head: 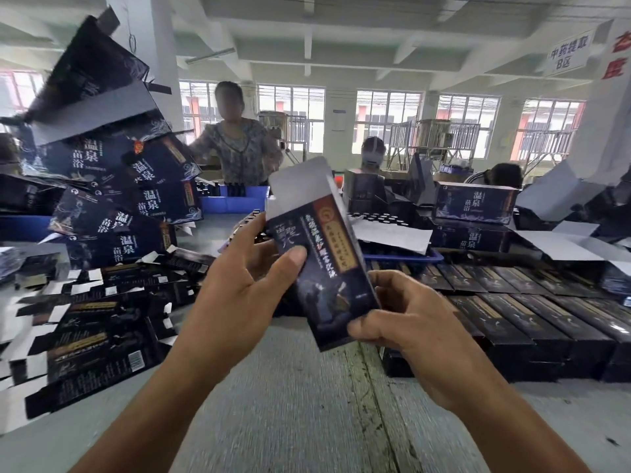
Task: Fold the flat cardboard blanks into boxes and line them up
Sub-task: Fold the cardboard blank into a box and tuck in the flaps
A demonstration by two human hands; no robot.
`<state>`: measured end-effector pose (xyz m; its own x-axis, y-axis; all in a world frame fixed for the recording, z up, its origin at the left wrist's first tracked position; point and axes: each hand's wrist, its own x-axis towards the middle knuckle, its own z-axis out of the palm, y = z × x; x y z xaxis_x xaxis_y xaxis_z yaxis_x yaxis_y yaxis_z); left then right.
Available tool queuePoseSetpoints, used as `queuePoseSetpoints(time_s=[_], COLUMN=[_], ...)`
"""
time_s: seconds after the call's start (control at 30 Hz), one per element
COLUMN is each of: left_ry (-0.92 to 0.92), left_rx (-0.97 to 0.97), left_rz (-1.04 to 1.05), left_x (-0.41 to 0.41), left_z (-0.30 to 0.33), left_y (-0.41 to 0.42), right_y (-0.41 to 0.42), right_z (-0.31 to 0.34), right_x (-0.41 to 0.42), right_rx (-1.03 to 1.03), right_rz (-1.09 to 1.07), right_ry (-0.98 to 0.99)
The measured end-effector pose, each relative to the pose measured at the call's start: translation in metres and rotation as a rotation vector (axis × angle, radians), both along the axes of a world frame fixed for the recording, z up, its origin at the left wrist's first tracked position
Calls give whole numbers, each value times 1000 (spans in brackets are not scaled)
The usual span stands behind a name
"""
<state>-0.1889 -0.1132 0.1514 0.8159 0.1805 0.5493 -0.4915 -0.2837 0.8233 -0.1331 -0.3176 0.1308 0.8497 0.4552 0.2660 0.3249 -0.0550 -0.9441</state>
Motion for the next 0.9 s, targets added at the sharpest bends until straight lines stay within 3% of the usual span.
queuePoseSetpoints(time_s=[0.1,0.37,0.5,0.63,0.9], left_ry=[-24,44,86,97,72], left_rx=[-71,153,226,176,134], left_rz=[-69,-157,-182,-245,-266], left_x=[0,0,1,1,1], left_z=[0,-5,-5,-4,-5], left_y=[2,1,1,2,4], right_y=[1,-6,-7,-7,-10], right_z=[2,9,10,10,9], right_x=[-3,-6,-6,-3,-5], right_rx=[-109,217,238,294,198], right_rz=[-16,-95,-69,-59,-44], right_ry=[-53,-262,-260,-219,-263])
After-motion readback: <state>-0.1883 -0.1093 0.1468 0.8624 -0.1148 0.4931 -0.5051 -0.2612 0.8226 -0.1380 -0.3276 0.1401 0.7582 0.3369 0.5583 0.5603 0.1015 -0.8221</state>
